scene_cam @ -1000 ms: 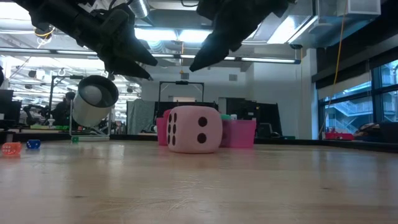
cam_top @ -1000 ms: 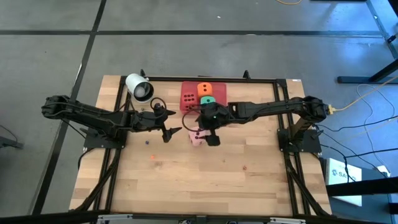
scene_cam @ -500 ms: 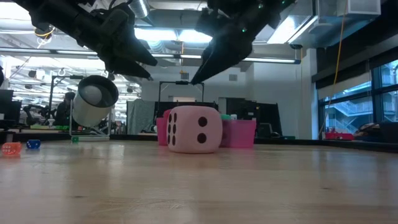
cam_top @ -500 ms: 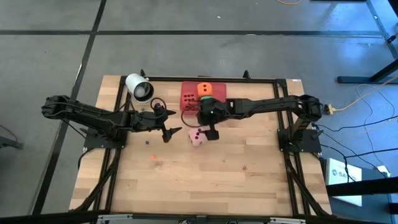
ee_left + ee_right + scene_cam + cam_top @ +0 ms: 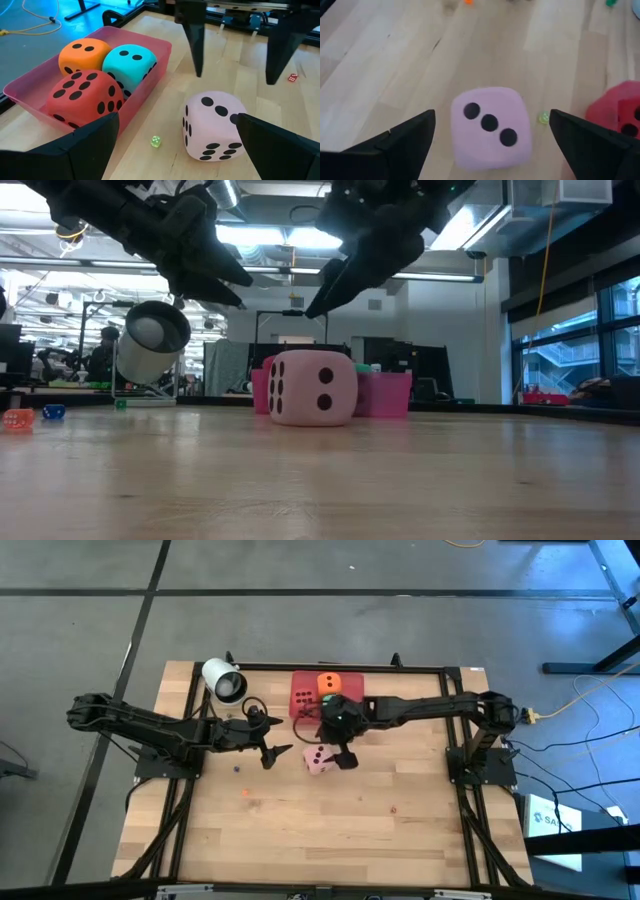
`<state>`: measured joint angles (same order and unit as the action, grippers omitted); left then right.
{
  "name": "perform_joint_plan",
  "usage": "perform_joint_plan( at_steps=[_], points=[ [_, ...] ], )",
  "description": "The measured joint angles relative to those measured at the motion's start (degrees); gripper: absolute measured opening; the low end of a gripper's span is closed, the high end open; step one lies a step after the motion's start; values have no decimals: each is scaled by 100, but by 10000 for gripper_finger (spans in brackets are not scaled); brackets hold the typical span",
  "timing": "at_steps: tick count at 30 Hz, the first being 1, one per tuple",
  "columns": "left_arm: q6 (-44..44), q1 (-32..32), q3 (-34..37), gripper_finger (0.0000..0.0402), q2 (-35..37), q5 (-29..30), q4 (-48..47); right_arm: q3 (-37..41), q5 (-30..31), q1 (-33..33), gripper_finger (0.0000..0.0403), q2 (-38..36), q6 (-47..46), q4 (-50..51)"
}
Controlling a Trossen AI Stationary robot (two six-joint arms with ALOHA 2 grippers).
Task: Pick & Place Dice
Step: Put the pink die into the pink bin
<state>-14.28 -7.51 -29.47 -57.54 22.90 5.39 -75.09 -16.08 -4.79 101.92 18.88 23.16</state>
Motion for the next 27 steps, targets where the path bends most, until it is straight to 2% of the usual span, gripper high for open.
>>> perform_joint_plan(
  at_steps=[10,20,27],
  points=[
    [-98,0,0,400,0,2,39,-21,20,17,388,167,497,9],
    [-247,0,0,400,0,0,85,-719,52,-40,356,742,852,677],
    [-249,0,0,400,0,0,46,-754,168,43,355,947,862,822]
  ],
)
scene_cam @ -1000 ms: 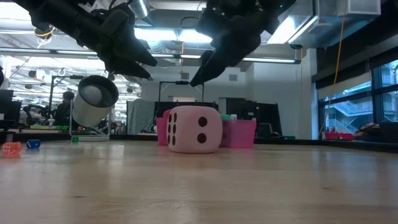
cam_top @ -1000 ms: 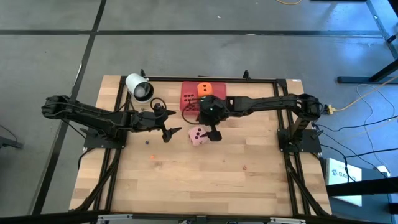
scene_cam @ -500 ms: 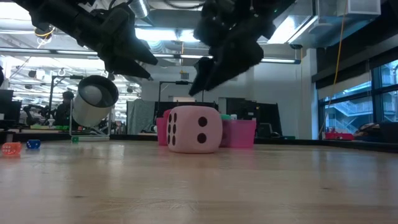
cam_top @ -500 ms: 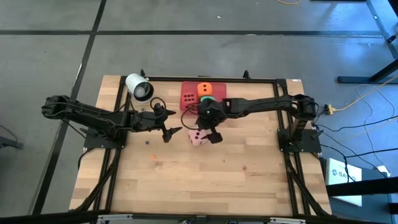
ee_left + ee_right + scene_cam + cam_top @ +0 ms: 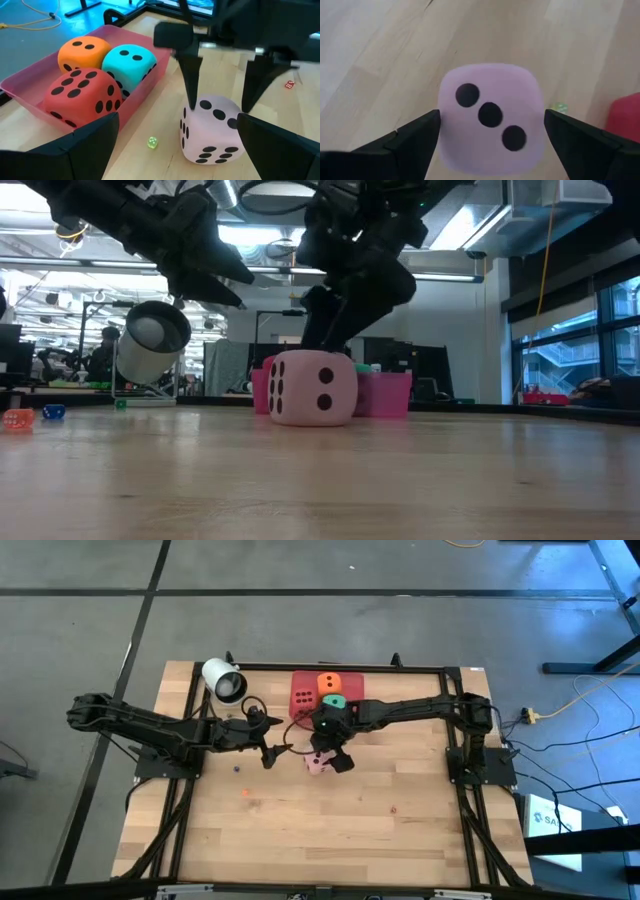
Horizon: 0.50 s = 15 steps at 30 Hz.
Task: Pick & Place Dice
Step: Put the pink die into the pink bin
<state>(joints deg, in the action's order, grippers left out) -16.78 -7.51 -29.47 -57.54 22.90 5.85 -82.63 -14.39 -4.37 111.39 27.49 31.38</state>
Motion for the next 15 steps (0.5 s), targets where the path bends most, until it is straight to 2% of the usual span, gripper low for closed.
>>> perform_joint_plan(
  at_steps=[15],
  points=[
    [-13,0,0,400,0,0,-2,-33,136,181,354,278,-222,69]
  ],
)
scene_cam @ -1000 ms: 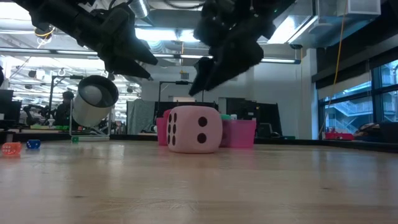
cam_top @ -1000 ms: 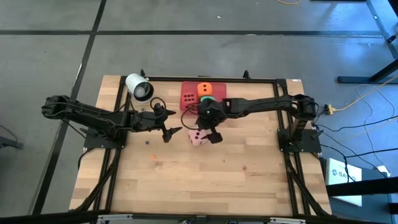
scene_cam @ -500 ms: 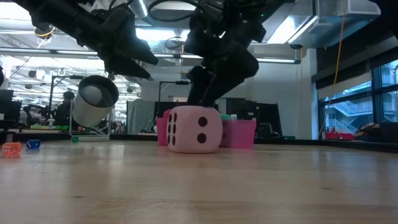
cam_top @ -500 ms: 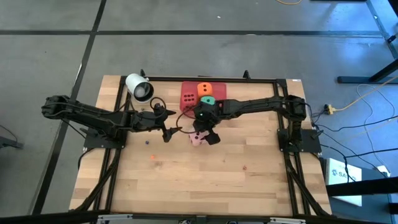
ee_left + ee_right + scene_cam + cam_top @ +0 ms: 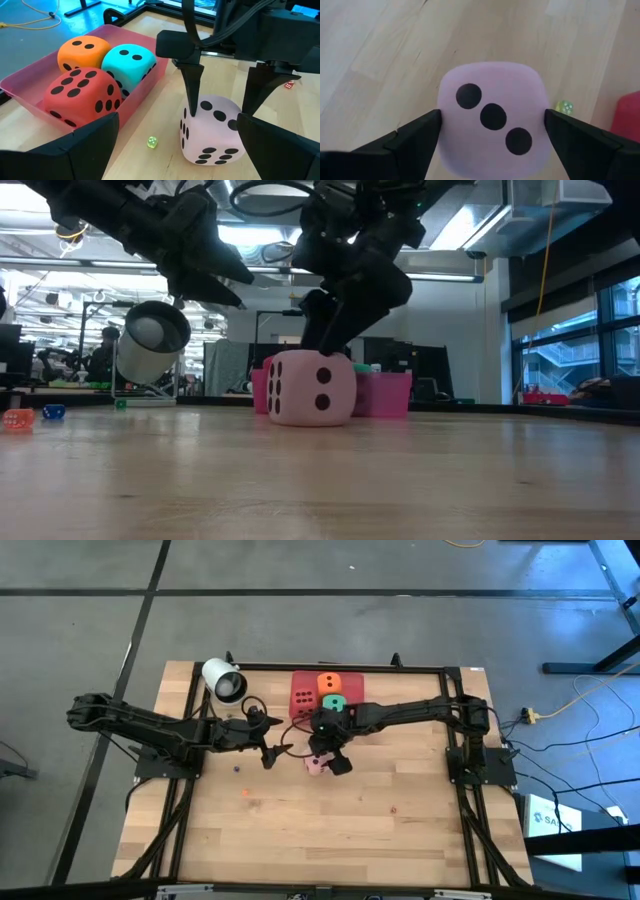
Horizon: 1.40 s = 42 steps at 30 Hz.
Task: Pick & Place Dice
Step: Put the pink die into the pink bin
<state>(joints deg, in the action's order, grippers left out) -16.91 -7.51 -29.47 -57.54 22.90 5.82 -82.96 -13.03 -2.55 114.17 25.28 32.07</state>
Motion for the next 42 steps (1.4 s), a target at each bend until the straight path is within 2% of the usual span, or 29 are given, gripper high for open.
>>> perform_joint_plan(
  at_steps=[21,27,33,42],
  points=[
    [-42,0,0,400,0,-8,-2,37,128,7,355,-22,-211,-205],
    [-39,0,0,400,0,-7,-4,33,192,9,394,-7,-107,-86],
    [-39,0,0,400,0,-7,-4,29,120,7,396,-11,-85,-25],
    [-39,0,0,400,0,-7,-4,-515,144,9,399,37,-135,655]
  ],
)
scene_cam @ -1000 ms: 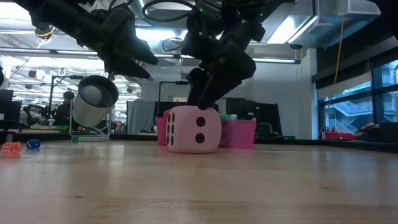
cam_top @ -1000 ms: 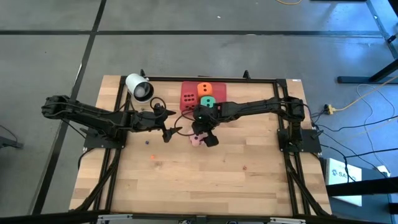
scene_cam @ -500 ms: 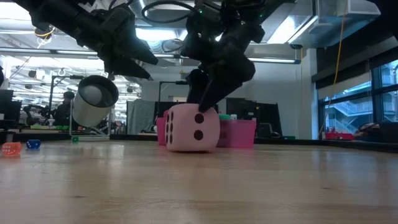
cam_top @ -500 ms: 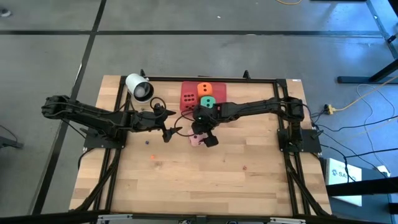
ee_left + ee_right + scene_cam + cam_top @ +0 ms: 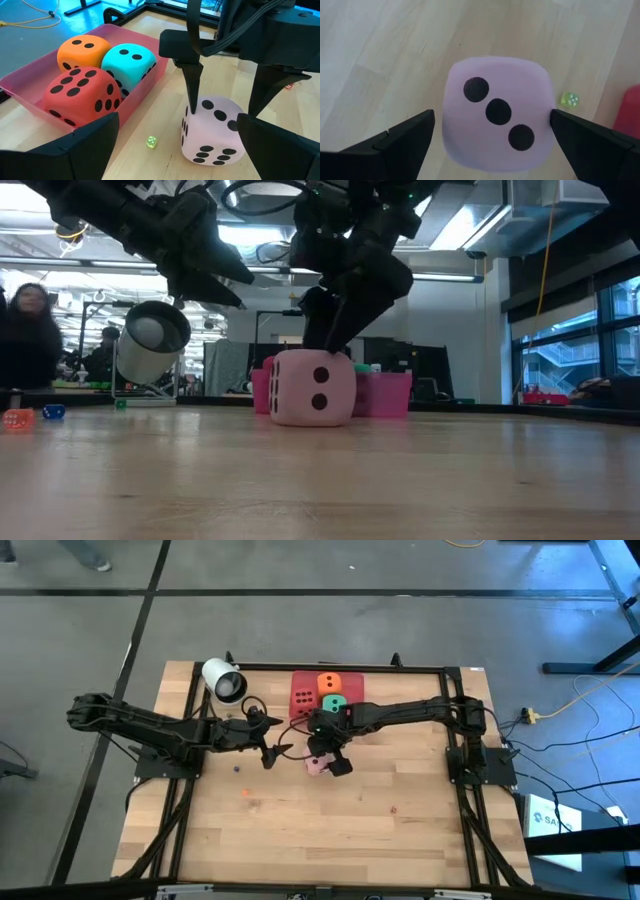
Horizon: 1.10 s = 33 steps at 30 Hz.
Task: Pick & Place Dice
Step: Put the pink die into the pink bin
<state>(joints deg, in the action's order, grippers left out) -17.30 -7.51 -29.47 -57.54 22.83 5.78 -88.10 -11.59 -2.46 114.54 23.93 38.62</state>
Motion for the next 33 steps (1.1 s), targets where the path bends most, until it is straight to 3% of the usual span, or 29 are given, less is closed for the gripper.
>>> perform_joint_plan(
  at_steps=[9,33],
  points=[
    [2,0,0,400,0,-48,-2,-10,299,-6,399,-2,76,-55],
    [-52,0,-4,400,-2,-52,-20,-69,238,-59,400,304,-98,-200]
  ],
)
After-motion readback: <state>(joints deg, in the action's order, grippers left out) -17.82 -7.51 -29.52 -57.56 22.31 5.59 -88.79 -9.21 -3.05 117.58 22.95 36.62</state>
